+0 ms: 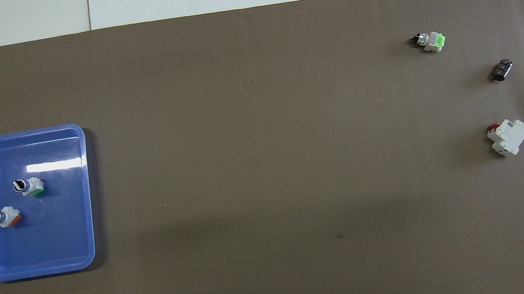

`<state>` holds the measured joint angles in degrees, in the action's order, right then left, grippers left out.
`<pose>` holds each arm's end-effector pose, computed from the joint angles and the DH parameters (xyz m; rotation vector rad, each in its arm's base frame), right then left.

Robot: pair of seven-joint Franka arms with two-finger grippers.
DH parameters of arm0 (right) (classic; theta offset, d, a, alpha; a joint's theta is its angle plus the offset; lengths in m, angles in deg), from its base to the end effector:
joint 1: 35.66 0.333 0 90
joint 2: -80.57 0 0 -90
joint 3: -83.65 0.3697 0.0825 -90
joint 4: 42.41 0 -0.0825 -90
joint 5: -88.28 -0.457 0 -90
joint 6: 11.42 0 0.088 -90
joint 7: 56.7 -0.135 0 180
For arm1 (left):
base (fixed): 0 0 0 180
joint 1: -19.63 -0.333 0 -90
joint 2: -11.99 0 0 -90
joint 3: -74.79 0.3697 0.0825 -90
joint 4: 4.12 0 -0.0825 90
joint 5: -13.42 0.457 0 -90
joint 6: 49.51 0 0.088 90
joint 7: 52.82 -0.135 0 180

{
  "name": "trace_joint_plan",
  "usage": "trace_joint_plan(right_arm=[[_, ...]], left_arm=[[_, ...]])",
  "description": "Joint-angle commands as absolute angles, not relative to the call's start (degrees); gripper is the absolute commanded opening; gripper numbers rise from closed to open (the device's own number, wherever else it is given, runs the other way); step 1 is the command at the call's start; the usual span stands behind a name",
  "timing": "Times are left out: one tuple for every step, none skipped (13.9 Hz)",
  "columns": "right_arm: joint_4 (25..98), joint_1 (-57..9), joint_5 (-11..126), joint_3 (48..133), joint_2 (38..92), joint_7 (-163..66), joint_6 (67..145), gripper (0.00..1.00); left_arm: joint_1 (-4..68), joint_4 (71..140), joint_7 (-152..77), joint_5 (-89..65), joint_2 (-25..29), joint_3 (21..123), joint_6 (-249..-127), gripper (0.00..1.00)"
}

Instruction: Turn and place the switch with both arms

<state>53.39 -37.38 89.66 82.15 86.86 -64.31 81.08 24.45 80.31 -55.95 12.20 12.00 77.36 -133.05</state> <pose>0.5915 -0.0373 0.6657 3.1074 -0.2938 0.0826 0.6146 -0.0272 0.6930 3.1166 -0.1499 -0.0237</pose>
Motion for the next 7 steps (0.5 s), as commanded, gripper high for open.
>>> trace_joint_plan(right_arm=[[52.86,-37.86,90.30,82.33,86.89,-63.03,79.99,1.00],[52.86,-37.86,90.30,82.33,86.98,-63.03,79.99,1.00],[52.86,-37.77,90.30,82.33,86.98,-63.03,79.90,1.00],[52.86,-37.77,89.95,82.33,86.98,-63.37,79.81,1.00],[52.86,-37.60,89.77,82.33,86.98,-63.55,79.11,1.00],[52.42,-37.42,89.51,82.42,86.89,-64.07,77.19,1.00],[51.46,-37.42,89.42,82.42,86.81,-64.69,75.52,1.00]], left_arm=[[24.55,81.30,-57.13,15.08,12.69,77.26,-133.35,1.00],[24.64,82.44,-57.21,15.18,13.21,77.26,-133.79,1.00],[24.64,83.41,-57.22,15.09,13.74,77.26,-134.84,1.00],[24.64,84.02,-57.22,15.09,13.83,77.26,-135.54,1.00],[24.55,84.12,-57.22,15.09,14.09,77.26,-135.64,1.00],[24.47,84.12,-57.22,15.09,14.10,77.26,-135.64,1.00],[24.47,84.12,-57.22,15.09,14.10,77.26,-135.73,1.00]])
